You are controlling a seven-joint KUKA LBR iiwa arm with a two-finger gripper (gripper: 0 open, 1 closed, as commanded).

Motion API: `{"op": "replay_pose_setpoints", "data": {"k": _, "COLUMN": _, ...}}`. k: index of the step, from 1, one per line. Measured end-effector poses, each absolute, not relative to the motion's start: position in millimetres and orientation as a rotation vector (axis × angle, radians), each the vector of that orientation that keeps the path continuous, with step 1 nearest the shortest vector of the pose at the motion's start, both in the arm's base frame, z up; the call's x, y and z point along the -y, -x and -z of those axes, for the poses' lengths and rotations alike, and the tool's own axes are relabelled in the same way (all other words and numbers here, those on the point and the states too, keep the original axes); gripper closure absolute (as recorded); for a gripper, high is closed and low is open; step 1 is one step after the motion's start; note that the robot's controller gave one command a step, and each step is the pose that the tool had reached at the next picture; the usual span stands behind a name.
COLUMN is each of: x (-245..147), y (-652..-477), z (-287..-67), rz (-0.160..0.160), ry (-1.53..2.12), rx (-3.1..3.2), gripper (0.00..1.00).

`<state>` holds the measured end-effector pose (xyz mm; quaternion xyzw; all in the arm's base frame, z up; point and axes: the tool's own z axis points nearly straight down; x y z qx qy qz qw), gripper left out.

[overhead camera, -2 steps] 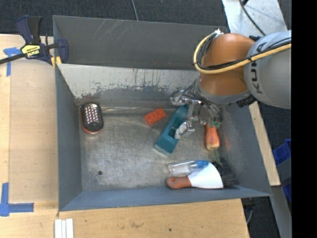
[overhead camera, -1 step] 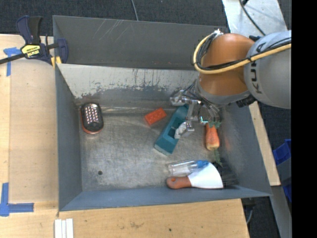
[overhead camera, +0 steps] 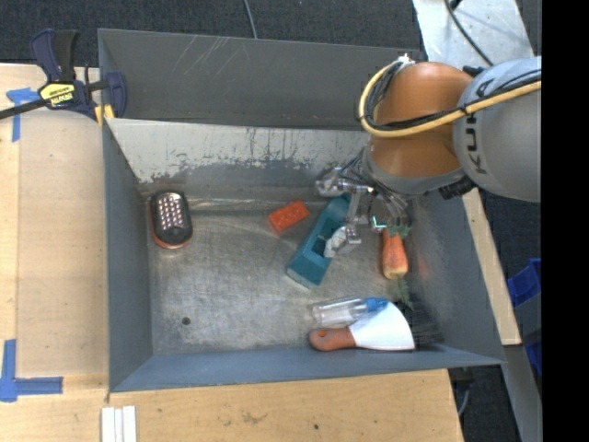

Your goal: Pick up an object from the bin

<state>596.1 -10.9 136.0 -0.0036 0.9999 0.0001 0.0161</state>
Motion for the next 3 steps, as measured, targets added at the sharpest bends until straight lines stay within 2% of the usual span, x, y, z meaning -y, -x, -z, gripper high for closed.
{"op": "replay_pose_setpoints", "data": {"k": 3, "x": 10.9, "y": -596.1, "z": -136.0, "rz": 0.000, "ry": 0.012, "rx": -3.109, "gripper": 0.00}}
